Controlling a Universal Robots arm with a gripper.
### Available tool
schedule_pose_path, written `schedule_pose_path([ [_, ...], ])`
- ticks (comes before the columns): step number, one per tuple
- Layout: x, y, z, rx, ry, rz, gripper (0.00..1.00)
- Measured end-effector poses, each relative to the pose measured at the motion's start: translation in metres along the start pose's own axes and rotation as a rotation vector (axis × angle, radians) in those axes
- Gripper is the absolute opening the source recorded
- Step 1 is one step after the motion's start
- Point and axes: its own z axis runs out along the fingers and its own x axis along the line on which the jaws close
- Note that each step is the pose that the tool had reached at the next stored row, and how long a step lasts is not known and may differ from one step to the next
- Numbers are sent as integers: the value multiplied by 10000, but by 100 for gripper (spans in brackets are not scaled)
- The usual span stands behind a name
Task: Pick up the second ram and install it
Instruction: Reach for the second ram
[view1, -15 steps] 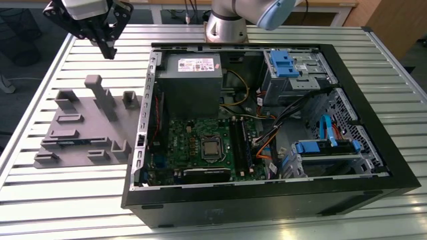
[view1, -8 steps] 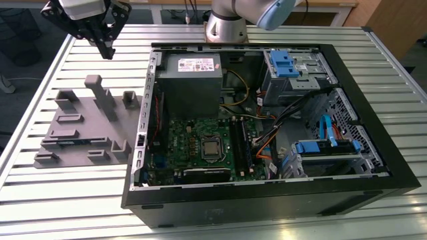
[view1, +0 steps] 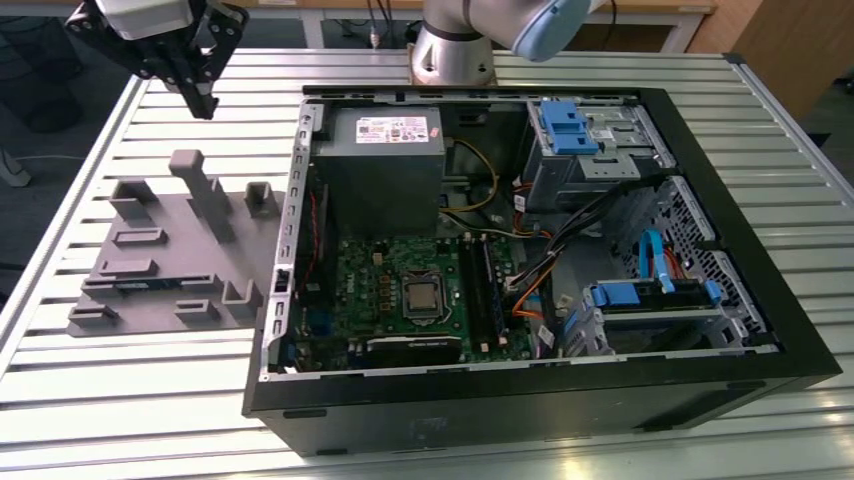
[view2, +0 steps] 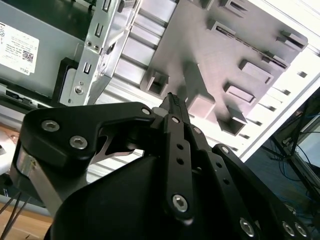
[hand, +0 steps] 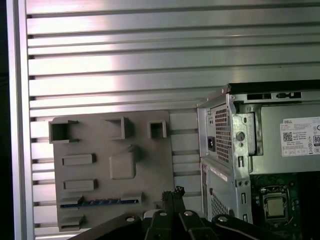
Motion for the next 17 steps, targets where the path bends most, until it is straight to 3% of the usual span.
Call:
schedule_pose_path([
  [5, 152, -12, -4, 1, 1, 0, 13],
  [11, 406, -43, -9, 0, 1, -1, 13],
  [14, 529, -94, -9, 1, 1, 0, 13],
  [17, 592, -146, -5, 1, 5, -1, 13],
])
